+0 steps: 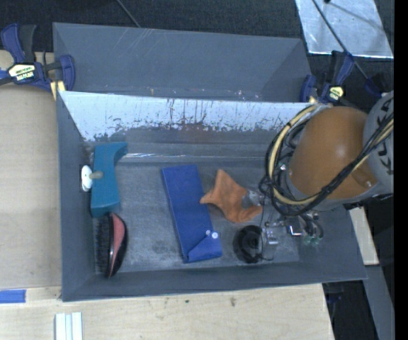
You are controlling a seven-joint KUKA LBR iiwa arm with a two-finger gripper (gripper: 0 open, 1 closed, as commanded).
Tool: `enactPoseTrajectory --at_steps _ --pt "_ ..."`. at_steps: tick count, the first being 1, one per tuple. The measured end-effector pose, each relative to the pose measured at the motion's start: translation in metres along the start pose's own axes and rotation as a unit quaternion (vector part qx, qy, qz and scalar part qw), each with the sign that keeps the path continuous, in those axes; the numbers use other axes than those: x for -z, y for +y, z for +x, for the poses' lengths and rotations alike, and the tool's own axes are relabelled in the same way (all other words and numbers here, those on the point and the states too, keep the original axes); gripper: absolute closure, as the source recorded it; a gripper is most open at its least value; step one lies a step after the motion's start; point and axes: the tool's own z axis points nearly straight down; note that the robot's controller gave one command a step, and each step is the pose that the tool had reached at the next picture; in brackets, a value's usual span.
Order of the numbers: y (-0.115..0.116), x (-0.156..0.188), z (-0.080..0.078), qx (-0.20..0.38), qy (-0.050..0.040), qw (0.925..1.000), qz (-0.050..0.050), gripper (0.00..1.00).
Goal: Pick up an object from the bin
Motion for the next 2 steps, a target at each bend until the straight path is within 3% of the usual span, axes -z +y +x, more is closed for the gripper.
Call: enactPoseTrajectory --at_steps 1,2 --pt "0.0001 0.0043 -0.002 0.001 -0.0043 1.0 0.0 1.0" --pt "0.0001 0.0043 -0.002 0.001 -0.0043 1.0 0.0 0.0"
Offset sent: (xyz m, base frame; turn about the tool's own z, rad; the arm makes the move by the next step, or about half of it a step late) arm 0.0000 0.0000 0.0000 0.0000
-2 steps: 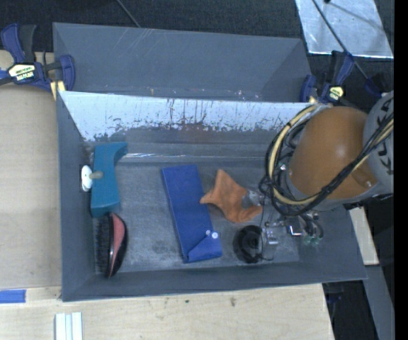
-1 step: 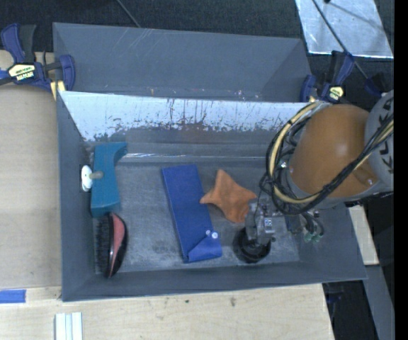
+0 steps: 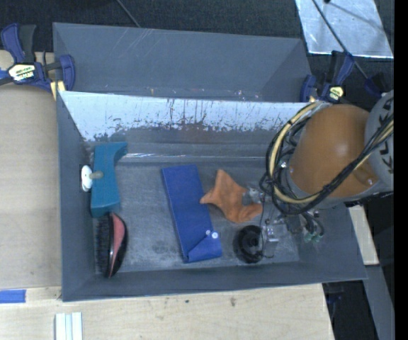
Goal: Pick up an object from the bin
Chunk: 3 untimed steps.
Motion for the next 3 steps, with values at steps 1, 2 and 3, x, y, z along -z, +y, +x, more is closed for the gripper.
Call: enactPoseTrajectory --at_steps 1,2,3 --pt "0.0 0.0 0.0 0.0 0.0 1.0 0.0 1.0" --pt "0.0 0.0 0.0 0.0 0.0 1.0 0.0 0.0" --pt "0.0001 0.0 0.0 0.0 0.0 1.0 0.0 1.0"
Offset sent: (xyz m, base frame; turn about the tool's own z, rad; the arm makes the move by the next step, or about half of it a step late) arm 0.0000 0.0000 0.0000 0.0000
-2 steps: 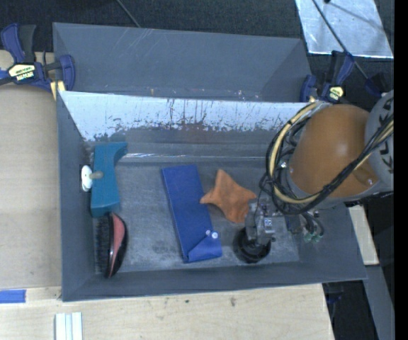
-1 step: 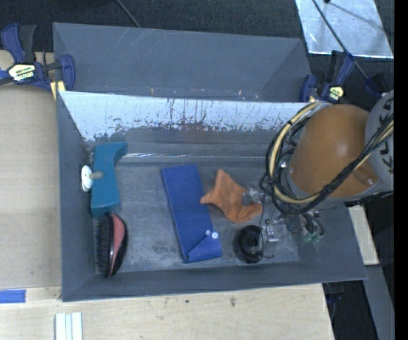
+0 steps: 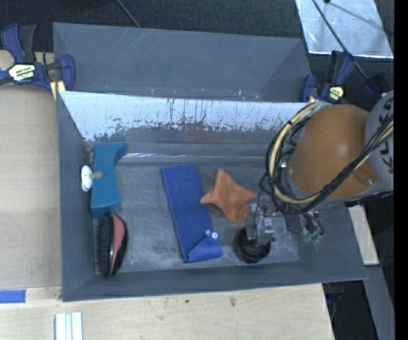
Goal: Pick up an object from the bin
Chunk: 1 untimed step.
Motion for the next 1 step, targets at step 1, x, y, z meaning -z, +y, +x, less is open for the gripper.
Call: enactPoseTrajectory --at_steps 1 --pt "0.0 0.0 0.0 0.0 0.0 1.0 0.0 1.0"
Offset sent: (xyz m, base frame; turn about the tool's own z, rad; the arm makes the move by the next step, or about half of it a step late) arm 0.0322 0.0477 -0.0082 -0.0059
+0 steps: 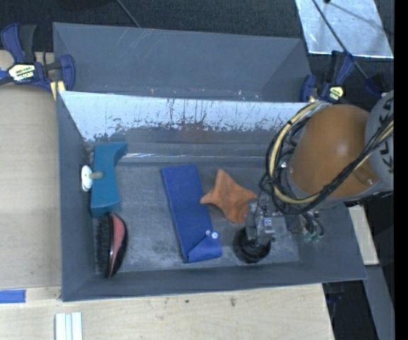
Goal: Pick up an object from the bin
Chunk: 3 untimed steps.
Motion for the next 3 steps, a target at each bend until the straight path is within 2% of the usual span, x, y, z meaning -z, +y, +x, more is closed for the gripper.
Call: enactPoseTrajectory --at_steps 1,2,3 --pt "0.037 -0.007 -0.027 0.001 -0.0005 1.0 0.0 1.0" --pt "0.039 0.005 -0.035 0.05 -0.0019 0.9987 0.0 0.0" --pt "0.034 0.008 -0.035 0.056 -0.0024 0.9984 0.0 0.0"
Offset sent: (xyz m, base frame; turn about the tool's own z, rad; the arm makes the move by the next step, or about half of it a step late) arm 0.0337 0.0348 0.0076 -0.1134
